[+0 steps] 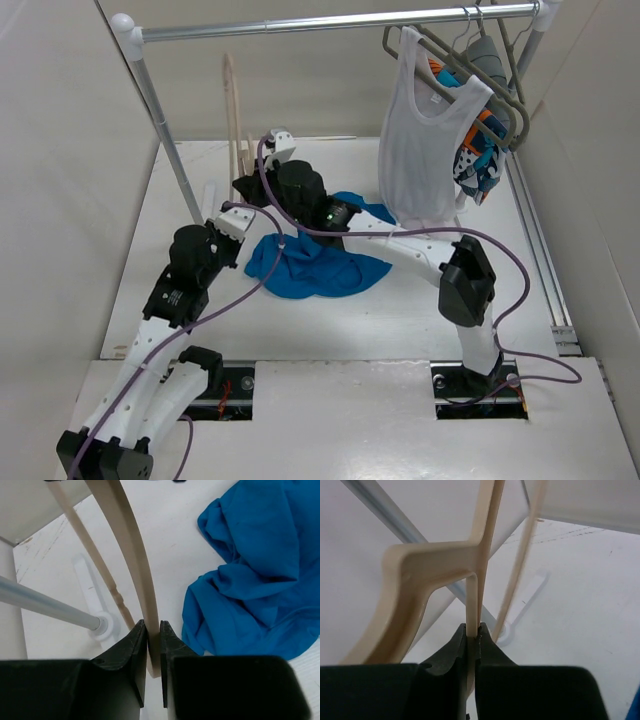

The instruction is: Place the t-shirt on the hanger

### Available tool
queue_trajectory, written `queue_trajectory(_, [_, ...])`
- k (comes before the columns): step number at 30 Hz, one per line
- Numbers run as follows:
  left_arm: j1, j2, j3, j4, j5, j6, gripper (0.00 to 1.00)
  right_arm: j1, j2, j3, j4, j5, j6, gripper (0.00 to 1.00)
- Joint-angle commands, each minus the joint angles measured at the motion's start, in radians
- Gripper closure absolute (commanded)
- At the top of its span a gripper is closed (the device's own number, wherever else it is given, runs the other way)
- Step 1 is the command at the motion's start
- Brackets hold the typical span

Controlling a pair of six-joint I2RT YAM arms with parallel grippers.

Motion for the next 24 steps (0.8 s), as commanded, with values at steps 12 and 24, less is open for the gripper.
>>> queue_trajectory(12, [-0.011,-0.148,0.020,0.024,0.281,-0.022,0.01,-0.181,-0.149,-0.192,-0.019,-0.219,-0.327,1.00])
queue_trajectory(24, [-0.011,-0.012,0.121,-0.109,0.419,-0.033,0.46,-0.342,-0.432,-0.318,-0.301,-0.600,-0.865,1.00])
